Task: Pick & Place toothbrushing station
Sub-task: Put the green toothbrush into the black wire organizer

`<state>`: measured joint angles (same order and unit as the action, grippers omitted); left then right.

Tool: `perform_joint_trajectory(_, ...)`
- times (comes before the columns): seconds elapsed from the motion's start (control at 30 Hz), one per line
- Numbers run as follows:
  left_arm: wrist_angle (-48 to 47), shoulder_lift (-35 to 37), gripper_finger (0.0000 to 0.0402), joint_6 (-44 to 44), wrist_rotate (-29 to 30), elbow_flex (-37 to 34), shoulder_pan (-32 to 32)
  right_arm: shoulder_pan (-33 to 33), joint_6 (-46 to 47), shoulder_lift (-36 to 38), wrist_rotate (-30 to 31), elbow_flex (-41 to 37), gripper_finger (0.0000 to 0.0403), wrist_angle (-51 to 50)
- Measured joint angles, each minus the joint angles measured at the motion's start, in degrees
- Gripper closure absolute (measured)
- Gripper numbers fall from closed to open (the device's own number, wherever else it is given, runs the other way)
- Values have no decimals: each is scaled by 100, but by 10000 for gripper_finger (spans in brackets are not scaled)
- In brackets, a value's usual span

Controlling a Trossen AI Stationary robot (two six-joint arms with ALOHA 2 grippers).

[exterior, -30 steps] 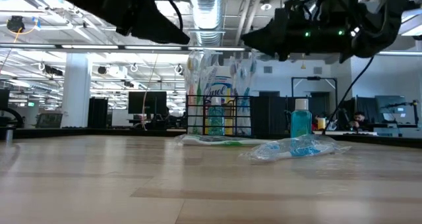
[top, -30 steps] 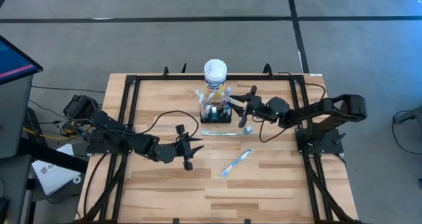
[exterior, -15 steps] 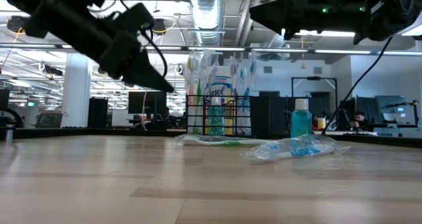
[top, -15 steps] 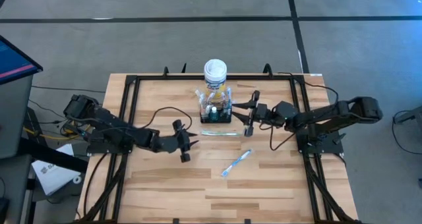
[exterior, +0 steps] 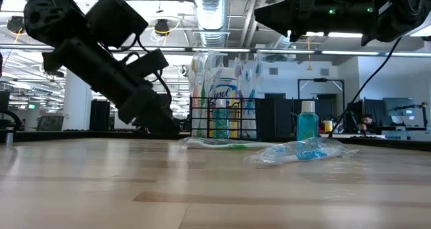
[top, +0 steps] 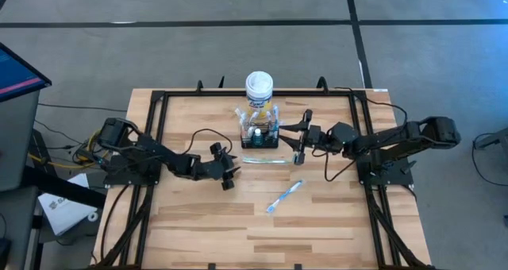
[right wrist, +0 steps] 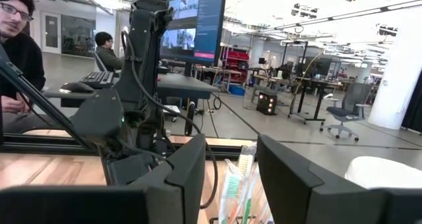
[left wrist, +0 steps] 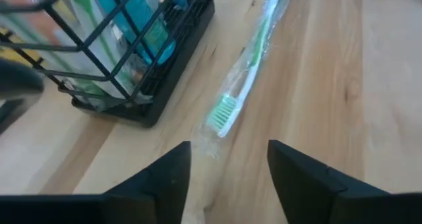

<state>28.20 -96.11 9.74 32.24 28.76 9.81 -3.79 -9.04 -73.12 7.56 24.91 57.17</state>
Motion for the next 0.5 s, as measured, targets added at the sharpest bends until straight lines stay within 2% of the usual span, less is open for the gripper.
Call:
perform_joint_trajectory(0.23, 301, -482, 174, 19, -117, 6, -273, -8, 0, 0, 1, 0, 276, 0)
perform_joint_trajectory(0.5, 773, -773, 178, 19, -278, 16, -419, -9, 0, 0, 1, 0, 276, 2)
